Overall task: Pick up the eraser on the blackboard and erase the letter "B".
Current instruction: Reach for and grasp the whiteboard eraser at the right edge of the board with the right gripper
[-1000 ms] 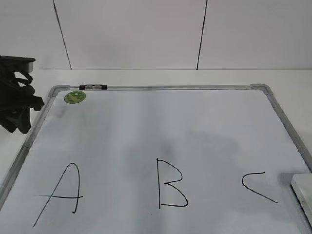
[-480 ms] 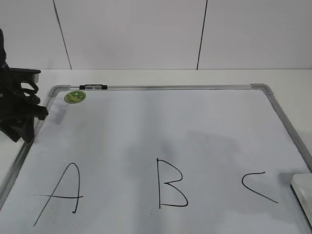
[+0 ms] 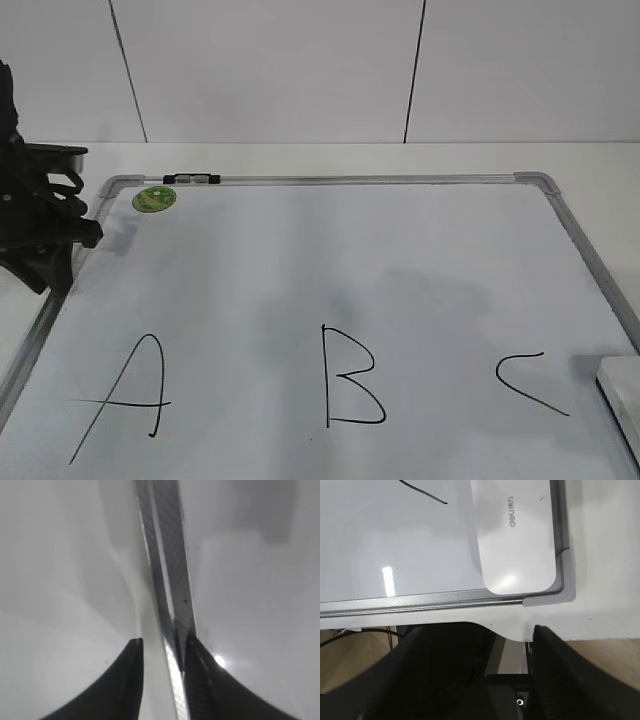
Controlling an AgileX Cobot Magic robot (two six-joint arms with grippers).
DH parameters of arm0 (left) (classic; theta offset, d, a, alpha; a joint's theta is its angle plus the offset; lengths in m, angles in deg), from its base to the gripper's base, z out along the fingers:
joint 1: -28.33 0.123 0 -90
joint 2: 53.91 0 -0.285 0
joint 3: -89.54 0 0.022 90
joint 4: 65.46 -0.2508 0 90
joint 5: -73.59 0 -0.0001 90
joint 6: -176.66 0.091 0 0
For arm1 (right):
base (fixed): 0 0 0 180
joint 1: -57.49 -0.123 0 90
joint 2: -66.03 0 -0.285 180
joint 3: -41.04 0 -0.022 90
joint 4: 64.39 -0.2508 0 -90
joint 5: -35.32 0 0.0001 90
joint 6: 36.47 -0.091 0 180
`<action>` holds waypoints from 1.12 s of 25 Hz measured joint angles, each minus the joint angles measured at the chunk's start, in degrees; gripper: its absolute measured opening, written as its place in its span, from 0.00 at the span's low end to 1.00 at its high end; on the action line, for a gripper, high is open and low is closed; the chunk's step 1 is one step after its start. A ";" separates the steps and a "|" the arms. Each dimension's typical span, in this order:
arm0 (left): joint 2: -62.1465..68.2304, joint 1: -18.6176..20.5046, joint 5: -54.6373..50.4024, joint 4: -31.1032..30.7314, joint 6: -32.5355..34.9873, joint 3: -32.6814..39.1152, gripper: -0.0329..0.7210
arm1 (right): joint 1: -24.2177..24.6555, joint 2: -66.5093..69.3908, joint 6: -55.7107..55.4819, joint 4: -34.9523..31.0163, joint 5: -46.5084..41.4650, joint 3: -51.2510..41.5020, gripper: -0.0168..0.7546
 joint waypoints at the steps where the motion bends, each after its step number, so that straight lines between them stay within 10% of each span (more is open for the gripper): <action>1: 0.00 0.00 0.00 0.14 0.00 0.00 0.29 | 0.00 0.00 0.00 0.00 0.00 0.00 0.68; 8: 0.00 -0.05 -0.21 1.18 -0.47 -0.13 0.11 | 0.00 0.00 0.00 -0.94 0.77 0.00 0.67; 28: 0.13 -0.05 -0.31 1.27 -1.21 -0.17 0.10 | -0.12 18.65 5.76 3.31 14.30 0.00 0.89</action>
